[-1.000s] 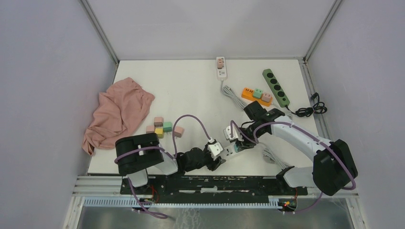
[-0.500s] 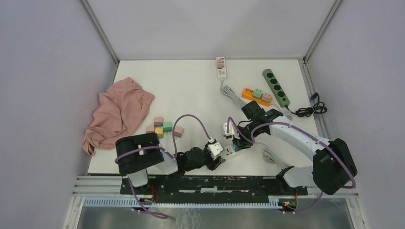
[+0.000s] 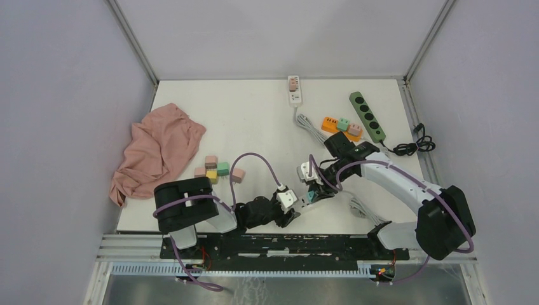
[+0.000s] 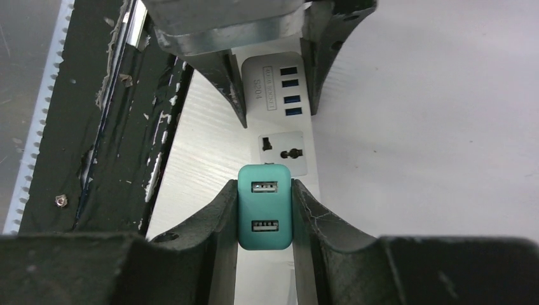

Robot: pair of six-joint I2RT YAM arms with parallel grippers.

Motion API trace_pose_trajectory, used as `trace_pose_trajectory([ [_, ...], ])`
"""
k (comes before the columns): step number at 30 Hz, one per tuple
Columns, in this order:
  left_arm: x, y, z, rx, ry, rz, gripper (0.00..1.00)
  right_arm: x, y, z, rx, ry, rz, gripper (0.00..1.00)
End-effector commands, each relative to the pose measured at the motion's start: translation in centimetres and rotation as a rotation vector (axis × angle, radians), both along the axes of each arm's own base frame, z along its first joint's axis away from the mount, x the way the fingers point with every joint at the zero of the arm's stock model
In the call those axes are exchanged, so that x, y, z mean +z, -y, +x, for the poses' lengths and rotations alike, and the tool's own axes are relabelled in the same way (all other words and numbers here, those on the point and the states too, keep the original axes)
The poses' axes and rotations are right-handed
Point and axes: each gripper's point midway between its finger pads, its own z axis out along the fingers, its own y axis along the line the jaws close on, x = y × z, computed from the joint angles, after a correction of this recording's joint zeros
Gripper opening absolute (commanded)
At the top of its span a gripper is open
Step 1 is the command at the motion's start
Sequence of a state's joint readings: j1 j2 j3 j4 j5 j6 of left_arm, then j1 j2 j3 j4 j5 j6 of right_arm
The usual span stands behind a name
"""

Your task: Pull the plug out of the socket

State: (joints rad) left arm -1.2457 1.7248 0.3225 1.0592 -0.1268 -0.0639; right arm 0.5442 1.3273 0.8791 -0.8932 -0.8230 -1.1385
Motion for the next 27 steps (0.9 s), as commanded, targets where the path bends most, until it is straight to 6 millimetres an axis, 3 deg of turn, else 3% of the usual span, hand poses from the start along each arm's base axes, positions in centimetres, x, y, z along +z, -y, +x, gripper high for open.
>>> trace_pose_trajectory([
  [1, -0.5, -0.1, 0.3, 0.017, -0.004, 0.02, 0.03, 3.5, -0.9, 1.3, -0.045, 0.024, 0.097, 0.0],
  [3, -0.2, -0.2, 0.5, 0.033, -0.001, 0.011, 0.03, 4.2, -0.8, 1.6, -0.074, 0.01, 0.127, 0.0],
  [4, 0.1, -0.1, 0.5, 0.037, -0.001, 0.006, 0.08, 4.6, -0.8, 1.6, -0.087, -0.007, 0.144, 0.0],
  [5, 0.5, -0.1, 0.6, 0.044, -0.002, -0.004, 0.15, 5.1, -1.0, 1.6, -0.097, -0.021, 0.162, 0.0],
  [8, 2.2, 0.3, 0.8, 0.056, -0.009, -0.045, 0.48, 6.0, -1.3, 1.6, -0.124, -0.065, 0.187, 0.0],
  [12, 4.7, 1.1, 0.6, 0.051, -0.026, -0.111, 0.7, 6.4, -1.3, 2.0, -0.174, -0.128, 0.157, 0.0],
  [17, 6.8, 0.6, 0.7, 0.064, -0.02, -0.142, 0.81, 7.5, -1.6, 2.3, -0.228, -0.212, 0.177, 0.0],
  [27, 11.4, -1.3, 0.0, 0.074, -0.016, -0.226, 0.89, 10.0, -2.3, 4.1, -0.411, -0.414, 0.272, 0.0],
])
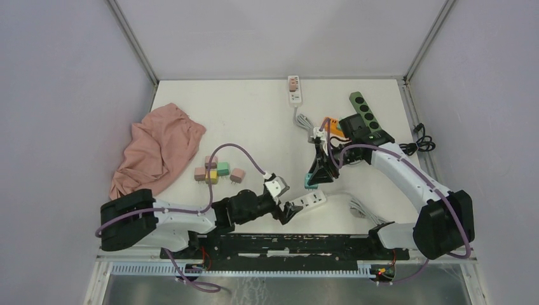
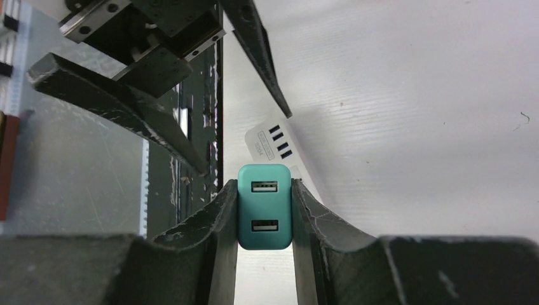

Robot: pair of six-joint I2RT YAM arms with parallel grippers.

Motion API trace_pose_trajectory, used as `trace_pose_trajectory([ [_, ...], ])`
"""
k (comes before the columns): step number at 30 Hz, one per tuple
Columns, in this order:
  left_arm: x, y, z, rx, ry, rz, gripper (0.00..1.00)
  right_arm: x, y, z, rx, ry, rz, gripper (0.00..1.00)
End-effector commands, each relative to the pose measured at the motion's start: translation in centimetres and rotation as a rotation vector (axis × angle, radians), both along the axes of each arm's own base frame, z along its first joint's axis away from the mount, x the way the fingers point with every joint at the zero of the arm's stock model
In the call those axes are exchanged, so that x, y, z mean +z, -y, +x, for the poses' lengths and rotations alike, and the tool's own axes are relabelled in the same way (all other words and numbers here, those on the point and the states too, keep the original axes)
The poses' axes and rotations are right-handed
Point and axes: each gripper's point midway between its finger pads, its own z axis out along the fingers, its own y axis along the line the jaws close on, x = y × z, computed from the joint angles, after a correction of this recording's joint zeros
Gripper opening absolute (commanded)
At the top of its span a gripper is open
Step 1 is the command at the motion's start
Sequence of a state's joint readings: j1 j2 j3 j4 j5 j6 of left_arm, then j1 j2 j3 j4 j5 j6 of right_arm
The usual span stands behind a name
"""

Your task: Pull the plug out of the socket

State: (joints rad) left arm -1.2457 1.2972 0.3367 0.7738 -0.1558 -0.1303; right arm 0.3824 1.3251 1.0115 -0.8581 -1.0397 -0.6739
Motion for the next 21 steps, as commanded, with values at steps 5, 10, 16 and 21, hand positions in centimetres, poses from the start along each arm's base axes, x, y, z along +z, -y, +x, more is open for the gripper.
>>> trace_pose_trajectory([
  [5, 4.5, -0.7, -0.2, 0.021, -0.025, -0.063, 0.89, 3.4, -1.5, 1.5, -0.114, -0.159, 0.137, 0.0],
  [10, 7.1, -0.9, -0.2, 0.025, -0.012, -0.109, 0.89, 4.0, -1.8, 1.9, -0.148, -0.237, 0.172, 0.01],
  [16, 9.4, -1.6, 0.1, 0.067, -0.026, -0.185, 0.9, 4.2, -2.0, 2.7, -0.196, -0.296, 0.18, 0.02],
  [21, 10.5, -1.9, 0.6, 0.116, -0.063, -0.214, 0.9, 4.4, -2.0, 2.9, -0.205, -0.311, 0.187, 0.03],
])
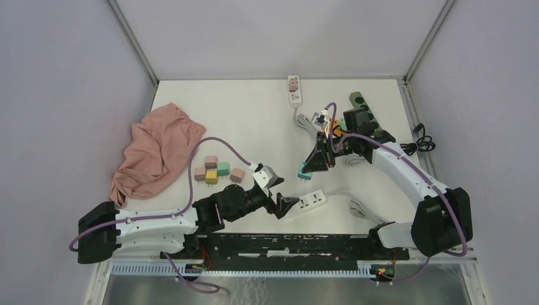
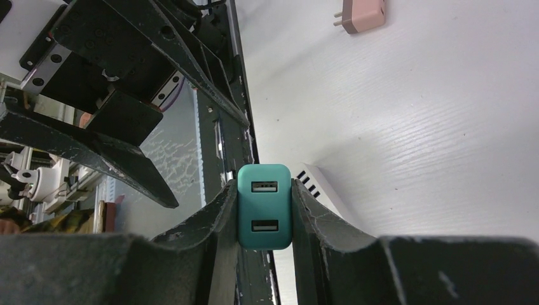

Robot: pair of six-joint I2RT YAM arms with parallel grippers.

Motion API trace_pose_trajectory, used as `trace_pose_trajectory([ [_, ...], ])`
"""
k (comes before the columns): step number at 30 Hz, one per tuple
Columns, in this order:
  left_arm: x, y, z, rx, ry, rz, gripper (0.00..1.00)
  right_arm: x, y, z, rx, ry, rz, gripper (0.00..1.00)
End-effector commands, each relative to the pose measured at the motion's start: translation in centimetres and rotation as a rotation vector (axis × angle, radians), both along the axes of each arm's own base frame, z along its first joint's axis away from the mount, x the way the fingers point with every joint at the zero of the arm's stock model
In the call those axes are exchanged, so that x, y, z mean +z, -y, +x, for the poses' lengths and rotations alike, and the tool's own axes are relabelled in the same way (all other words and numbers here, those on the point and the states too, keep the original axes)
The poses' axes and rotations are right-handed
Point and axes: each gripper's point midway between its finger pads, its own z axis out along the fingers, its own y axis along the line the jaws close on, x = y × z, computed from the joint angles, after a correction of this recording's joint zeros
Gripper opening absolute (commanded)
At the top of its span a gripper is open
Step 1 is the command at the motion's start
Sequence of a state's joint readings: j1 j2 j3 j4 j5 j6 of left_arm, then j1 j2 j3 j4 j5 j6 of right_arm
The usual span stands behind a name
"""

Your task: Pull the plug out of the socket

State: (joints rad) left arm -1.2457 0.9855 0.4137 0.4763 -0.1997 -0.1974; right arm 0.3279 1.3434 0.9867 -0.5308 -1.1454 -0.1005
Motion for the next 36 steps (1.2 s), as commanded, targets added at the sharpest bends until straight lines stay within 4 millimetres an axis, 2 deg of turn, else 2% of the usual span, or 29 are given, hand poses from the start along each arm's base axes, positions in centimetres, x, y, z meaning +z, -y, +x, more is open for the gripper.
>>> trace_pose_trajectory([
  [1, 3.5, -0.1, 0.9, 0.074, -0.046, -0.104, 0.9, 1.4, -0.3, 0.2, 0.01, -0.016, 0.065, 0.03],
  [8, 4.6, -0.9, 1.6, 0.141, -0.079, -0.166, 0.9, 1.6, -0.3, 0.4, -0.002, -0.043, 0.075, 0.03],
  [16, 4.9, -0.7, 1.8, 0.165, -0.117, -0.156, 0.9, 1.5, -0.3, 0.8, -0.025, -0.082, 0.077, 0.03],
  [36, 3.7, 0.4, 4.0, 0.328, -0.248, -0.074, 0.91, -0.5, -0.4, 2.9, -0.177, -0.242, 0.011, 0.02],
])
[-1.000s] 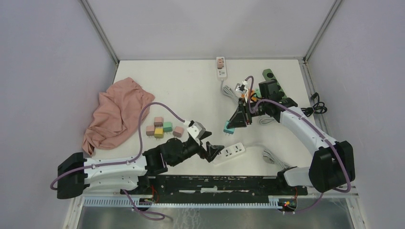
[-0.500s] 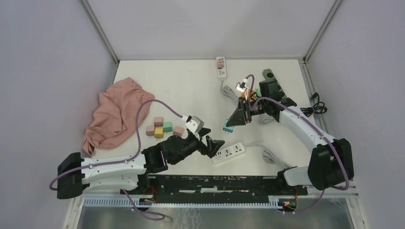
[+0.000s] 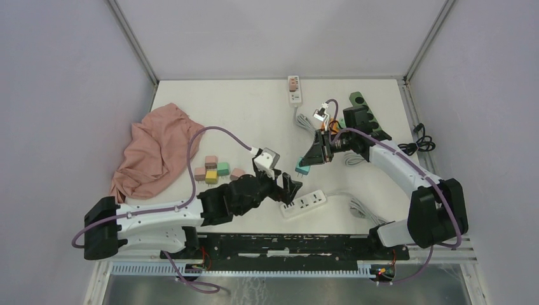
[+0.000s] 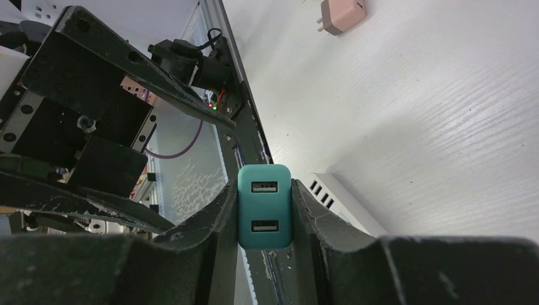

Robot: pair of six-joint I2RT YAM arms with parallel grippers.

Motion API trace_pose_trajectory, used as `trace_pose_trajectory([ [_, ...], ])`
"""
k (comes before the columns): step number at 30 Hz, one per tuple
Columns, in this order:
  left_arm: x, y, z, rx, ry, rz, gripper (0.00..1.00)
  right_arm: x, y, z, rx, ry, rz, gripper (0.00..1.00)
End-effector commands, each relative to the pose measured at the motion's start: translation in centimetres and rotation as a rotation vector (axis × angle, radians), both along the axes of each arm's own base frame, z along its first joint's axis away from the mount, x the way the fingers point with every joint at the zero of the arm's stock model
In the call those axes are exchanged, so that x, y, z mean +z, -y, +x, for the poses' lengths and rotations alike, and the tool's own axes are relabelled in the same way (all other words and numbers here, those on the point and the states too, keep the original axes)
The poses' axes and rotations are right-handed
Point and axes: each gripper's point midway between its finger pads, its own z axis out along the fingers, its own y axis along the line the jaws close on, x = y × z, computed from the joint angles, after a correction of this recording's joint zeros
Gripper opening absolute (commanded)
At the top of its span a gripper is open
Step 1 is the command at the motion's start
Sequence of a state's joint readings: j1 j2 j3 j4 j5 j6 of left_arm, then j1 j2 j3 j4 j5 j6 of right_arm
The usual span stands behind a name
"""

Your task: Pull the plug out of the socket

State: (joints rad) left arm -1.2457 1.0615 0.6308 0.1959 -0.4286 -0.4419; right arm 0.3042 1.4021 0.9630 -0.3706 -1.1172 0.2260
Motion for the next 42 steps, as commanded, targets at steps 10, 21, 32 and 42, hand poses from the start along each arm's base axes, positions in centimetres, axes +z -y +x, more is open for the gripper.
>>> trace_pose_trajectory([
  [10, 1.1, 1.9, 1.5, 0.095, -0.078, -0.017, 0.91, -0.8, -0.1, 1.2, -0.065, -0.08, -0.013, 0.02],
  [21, 0.4, 3.7, 2.8, 0.137, -0.077, 0.083, 0.88, -1.5, -0.1, 1.6, -0.092, -0.121, -0.033, 0.01],
  [32, -1.8, 3.2, 6.2, 0.317, -0.007, 0.299, 0.61, -1.4, -0.1, 1.5, -0.088, -0.13, -0.027, 0.01],
  [42, -2.4, 4.0, 6.3, 0.28, 0.007, 0.337, 0.09, -1.4, -0.1, 1.4, -0.079, -0.135, -0.022, 0.07],
])
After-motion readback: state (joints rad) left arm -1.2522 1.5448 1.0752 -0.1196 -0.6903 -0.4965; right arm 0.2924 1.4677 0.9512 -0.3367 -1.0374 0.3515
